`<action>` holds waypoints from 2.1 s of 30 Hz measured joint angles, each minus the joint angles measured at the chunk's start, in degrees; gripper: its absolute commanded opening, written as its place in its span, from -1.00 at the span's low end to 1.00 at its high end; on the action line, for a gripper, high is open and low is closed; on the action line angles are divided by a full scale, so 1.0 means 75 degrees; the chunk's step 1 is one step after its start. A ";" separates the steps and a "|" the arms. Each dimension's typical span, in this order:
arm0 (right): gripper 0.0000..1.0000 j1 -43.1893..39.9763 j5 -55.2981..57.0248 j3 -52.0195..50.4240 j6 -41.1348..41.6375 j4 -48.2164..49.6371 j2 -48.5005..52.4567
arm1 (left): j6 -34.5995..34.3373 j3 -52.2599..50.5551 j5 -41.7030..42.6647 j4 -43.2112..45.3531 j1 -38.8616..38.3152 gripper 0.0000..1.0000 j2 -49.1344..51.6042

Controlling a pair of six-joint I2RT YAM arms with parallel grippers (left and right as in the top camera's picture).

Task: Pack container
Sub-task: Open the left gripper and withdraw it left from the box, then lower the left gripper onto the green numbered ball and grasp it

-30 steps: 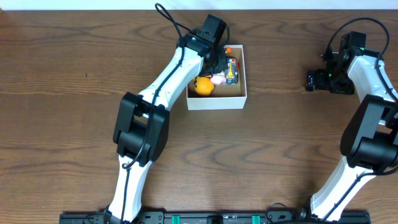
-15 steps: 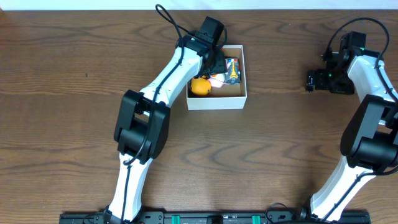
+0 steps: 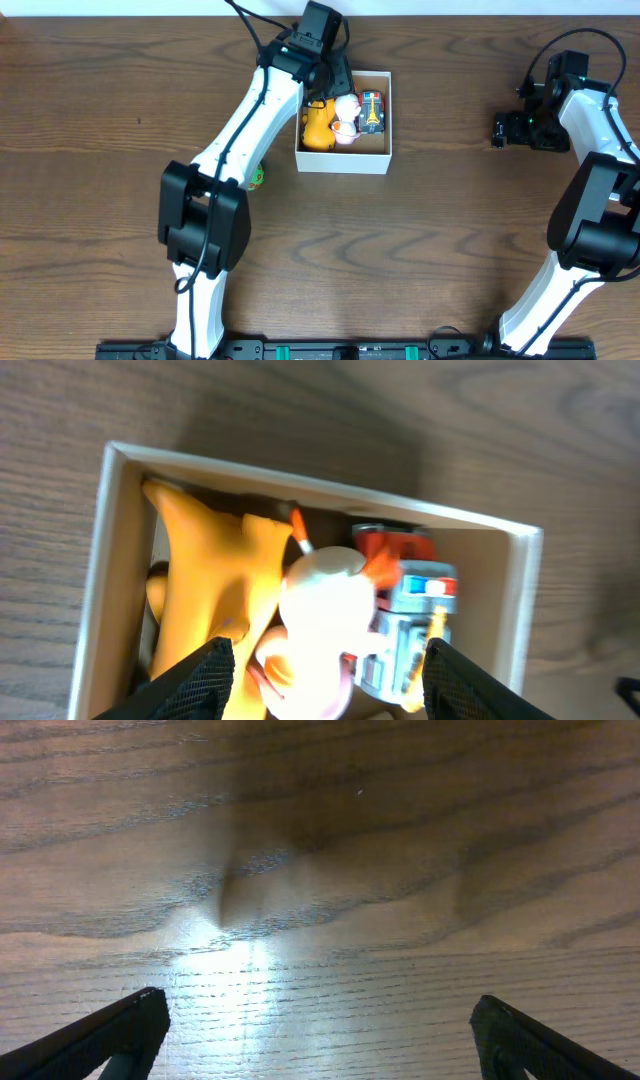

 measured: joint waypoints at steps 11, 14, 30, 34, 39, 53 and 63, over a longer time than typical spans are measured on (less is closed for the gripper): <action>0.98 0.0000 0.0000 0.0000 0.0000 0.0003 0.0000 | 0.0207 -0.0003 -0.1227 -0.3605 0.0318 0.62 -0.1078; 0.99 0.0000 -0.0006 0.0000 0.0000 0.0000 0.0000 | 0.0256 -0.0003 -0.1786 -0.4406 0.0428 0.62 -0.1367; 0.98 0.0000 -0.0006 0.0000 0.0003 0.0003 0.0000 | 0.1661 -0.1510 -0.1795 -0.3826 0.1329 0.98 -0.1437; 0.98 0.0000 -0.0009 0.0000 0.0000 0.0000 0.0003 | 0.2261 -0.1807 -0.1247 -0.3174 0.1664 1.00 -0.1437; 0.98 0.0000 -0.0009 0.0000 0.0000 0.0000 0.0000 | 0.2868 -0.2378 -0.0903 -0.2722 0.1775 0.96 -0.1437; 0.98 0.0000 -0.0009 0.0000 0.0003 0.0003 0.0000 | 0.3366 -0.3570 -0.0734 -0.2186 0.1784 0.96 -0.1437; 0.98 0.0000 -0.0009 0.0000 0.0000 0.0000 0.0000 | 0.3453 -0.4001 -0.0729 -0.1504 0.1786 0.96 -0.1437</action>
